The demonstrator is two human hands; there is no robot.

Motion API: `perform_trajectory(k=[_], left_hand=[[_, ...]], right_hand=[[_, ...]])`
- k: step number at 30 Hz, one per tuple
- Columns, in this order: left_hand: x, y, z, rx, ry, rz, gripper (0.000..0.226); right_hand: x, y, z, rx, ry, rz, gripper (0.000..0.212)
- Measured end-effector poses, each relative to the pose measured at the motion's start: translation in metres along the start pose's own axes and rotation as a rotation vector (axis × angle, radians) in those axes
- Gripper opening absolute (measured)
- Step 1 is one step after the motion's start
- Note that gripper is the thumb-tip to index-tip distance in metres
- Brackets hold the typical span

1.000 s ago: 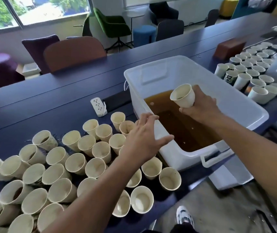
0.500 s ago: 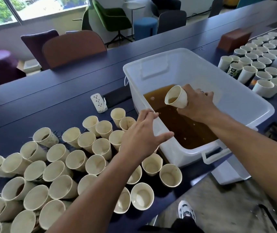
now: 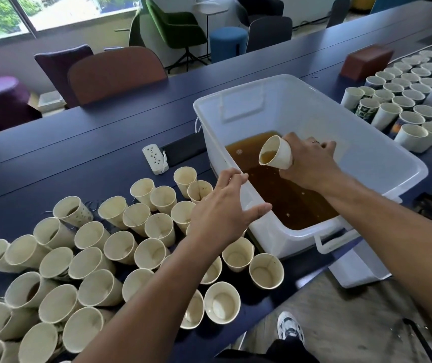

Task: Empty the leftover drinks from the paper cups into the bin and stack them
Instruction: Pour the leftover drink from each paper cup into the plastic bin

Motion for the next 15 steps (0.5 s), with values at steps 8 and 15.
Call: perform_trajectory(k=[8, 15], left_hand=[[-0.001, -0.0018, 0.0017, -0.014, 0.004, -0.004, 0.084], [-0.0023, -0.002, 0.0029, -0.02, 0.035, 0.0, 0.083]], right_hand=[[0.0036, -0.0007, -0.0002, 0.042, 0.14, 0.033, 0.057], [0.0027, -0.0013, 0.003, 0.037, 0.165, 0.029, 0.059]])
Point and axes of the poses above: each hand's wrist, its own y-axis away from the middle knuckle, its own z-axis out of the palm, x = y × z, the point moved 5 cm from there along -y, towards the middle knuckle, and after that the axes turned 14 degrees about -x, right-handed, at the moved point
